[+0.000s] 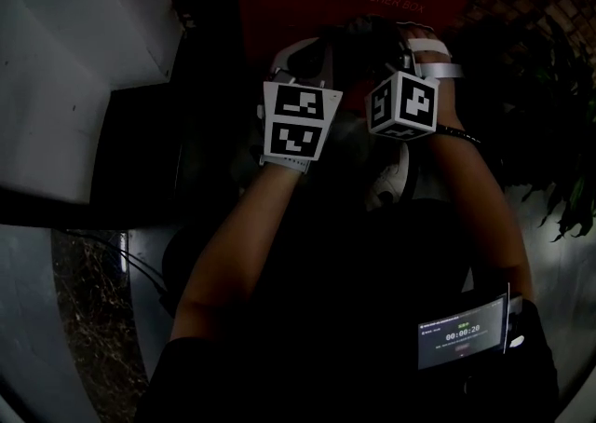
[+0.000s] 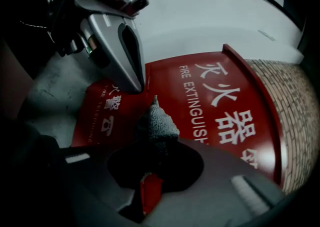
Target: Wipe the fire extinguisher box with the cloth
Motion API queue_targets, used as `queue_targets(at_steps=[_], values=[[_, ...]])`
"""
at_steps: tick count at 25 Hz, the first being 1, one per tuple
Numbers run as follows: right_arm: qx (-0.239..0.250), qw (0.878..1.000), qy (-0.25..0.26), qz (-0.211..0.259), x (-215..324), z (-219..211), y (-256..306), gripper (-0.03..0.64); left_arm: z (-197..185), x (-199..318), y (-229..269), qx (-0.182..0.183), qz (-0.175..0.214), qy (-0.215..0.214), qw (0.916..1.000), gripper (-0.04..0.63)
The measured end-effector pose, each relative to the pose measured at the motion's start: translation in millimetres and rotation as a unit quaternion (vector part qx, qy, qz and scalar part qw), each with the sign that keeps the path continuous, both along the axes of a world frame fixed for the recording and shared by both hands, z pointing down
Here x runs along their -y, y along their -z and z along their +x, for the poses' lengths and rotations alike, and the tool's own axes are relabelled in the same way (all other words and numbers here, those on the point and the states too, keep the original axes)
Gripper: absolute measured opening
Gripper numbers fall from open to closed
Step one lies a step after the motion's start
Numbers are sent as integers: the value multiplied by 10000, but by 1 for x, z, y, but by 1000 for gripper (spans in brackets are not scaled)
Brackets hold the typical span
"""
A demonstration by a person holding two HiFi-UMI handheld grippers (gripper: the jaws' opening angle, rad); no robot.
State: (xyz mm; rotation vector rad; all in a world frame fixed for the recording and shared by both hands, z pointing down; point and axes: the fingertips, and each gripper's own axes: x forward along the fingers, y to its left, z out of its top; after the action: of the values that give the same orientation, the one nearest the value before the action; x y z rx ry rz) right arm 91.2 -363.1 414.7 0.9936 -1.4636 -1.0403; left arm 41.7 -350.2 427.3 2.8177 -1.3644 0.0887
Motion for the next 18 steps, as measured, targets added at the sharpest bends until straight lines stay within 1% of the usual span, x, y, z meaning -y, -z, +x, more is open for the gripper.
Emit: queue_targets(at_steps=[3, 6, 11, 14, 16, 18], values=[[-18, 9998, 8, -208, 0, 1, -26, 28, 5, 0, -12, 110, -67, -29, 9999, 2], [-10, 9994, 20, -349, 1, 1, -49, 28, 7, 2, -28, 221, -220, -43, 9995, 2], [-103, 9977, -60, -672, 2, 3, -91, 28, 9, 6, -66, 335, -630, -70, 9974, 2], [-53, 9964, -109, -836, 2, 5, -115, 28, 10, 5, -88, 403, -816, -107, 9958, 2], [-1, 9953, -150, -961, 1, 6, -132, 28, 10, 4, -107, 514, -986, -122, 9937, 2], [31, 9937, -197, -1107, 0, 7, -150, 28, 11, 4, -124, 543, -1224, -151, 9909, 2]])
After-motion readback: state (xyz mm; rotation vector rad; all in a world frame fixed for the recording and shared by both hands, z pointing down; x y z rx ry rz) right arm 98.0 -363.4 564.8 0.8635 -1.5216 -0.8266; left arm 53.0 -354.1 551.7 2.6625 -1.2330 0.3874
